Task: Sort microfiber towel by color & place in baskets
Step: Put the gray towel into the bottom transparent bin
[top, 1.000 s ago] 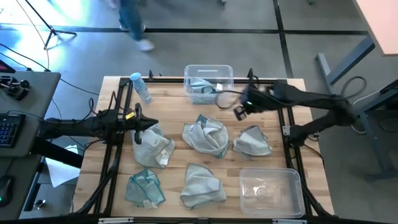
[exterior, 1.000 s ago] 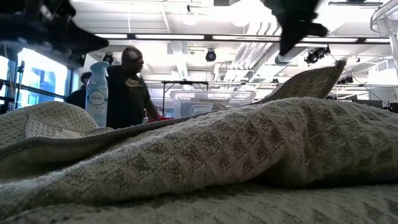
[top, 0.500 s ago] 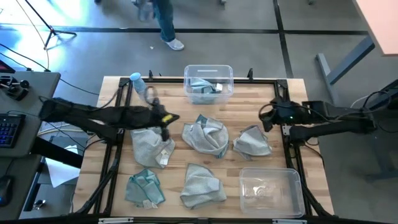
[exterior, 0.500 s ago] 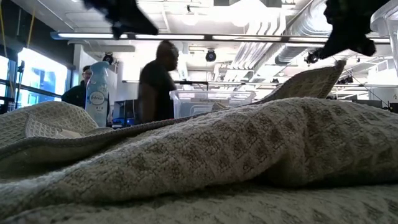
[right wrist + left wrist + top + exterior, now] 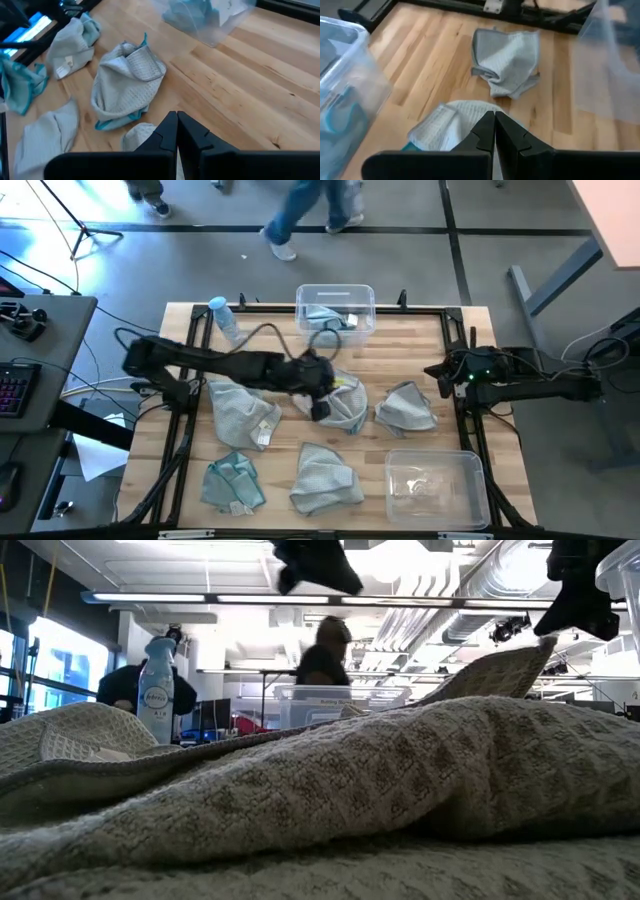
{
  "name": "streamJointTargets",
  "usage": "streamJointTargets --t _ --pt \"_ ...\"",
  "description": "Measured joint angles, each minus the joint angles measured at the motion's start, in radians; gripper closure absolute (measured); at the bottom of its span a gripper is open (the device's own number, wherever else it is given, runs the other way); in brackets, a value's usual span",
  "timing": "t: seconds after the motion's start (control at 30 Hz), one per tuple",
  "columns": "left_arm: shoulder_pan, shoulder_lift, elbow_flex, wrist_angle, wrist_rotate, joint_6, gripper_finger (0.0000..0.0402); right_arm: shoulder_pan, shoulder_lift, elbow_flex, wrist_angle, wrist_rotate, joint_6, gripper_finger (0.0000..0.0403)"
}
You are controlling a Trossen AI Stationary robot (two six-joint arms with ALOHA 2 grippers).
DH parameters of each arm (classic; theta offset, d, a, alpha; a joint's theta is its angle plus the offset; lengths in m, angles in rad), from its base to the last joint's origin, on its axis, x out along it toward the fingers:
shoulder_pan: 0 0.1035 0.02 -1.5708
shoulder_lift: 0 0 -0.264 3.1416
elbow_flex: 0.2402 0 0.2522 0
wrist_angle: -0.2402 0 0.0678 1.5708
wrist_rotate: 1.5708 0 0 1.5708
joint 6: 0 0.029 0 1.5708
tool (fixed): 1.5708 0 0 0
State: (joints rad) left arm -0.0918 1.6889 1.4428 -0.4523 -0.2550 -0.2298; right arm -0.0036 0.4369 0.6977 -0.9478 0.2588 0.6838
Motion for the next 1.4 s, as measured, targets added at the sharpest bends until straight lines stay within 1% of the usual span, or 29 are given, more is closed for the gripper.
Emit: streamJointTargets --t 0.07,0.17,0.27,0.43,0.53,0.6,0.73,0.93,1.0,1.13,1.3,1.4 --pt "0.006 0.05 0.035 0.0 -0.018 -0.015 0.0395 0.0 0.0 0.0 0.0 -0.012 -0.026 0.0403" --pt "0.023 0.102 0.063 -0.002 -0.024 -0.096 0.0372 0.0 0.0 0.0 0.0 -0.039 -0.053 0.0403" --pt "0.04 0.135 0.066 -0.006 -0.009 -0.169 0.0336 0.0 0.0 0.0 -0.003 -0.071 -0.064 0.0403" --pt "0.06 0.169 0.067 -0.051 -0.003 -0.249 0.0264 0.0 0.0 0.0 -0.006 -0.083 -0.064 0.0403" --pt "0.07 0.18 0.067 -0.093 -0.006 -0.357 0.024 0.0 0.0 0.0 -0.009 -0.084 -0.065 0.0403" --pt "0.073 0.181 0.067 -0.135 -0.018 -0.416 0.0236 0.0 0.0 0.0 -0.009 -0.084 -0.08 0.0403" --pt "0.07 0.181 0.067 -0.181 -0.059 -0.438 0.0238 0.0 0.0 0.0 -0.009 -0.083 -0.107 0.0403" --pt "0.065 0.194 0.068 -0.179 -0.068 -0.509 0.0242 0.0 0.0 0.0 -0.01 -0.069 -0.117 0.0403" --pt "0.06 0.211 0.068 -0.186 -0.068 -0.505 0.0243 0.0 0.0 0.0 -0.01 -0.068 -0.123 0.0403" --pt "0.039 0.264 0.067 -0.158 -0.07 -0.445 0.0243 0.0 0.0 0.0 -0.01 -0.068 -0.124 0.0403" --pt "0.016 0.313 0.067 -0.116 -0.069 -0.418 0.0243 0.0 0.0 0.0 -0.011 -0.068 -0.124 0.0403" --pt "0.012 0.336 0.067 -0.138 -0.071 -0.389 0.0244 0.0 0.0 0.0 -0.011 -0.068 -0.124 0.0403"
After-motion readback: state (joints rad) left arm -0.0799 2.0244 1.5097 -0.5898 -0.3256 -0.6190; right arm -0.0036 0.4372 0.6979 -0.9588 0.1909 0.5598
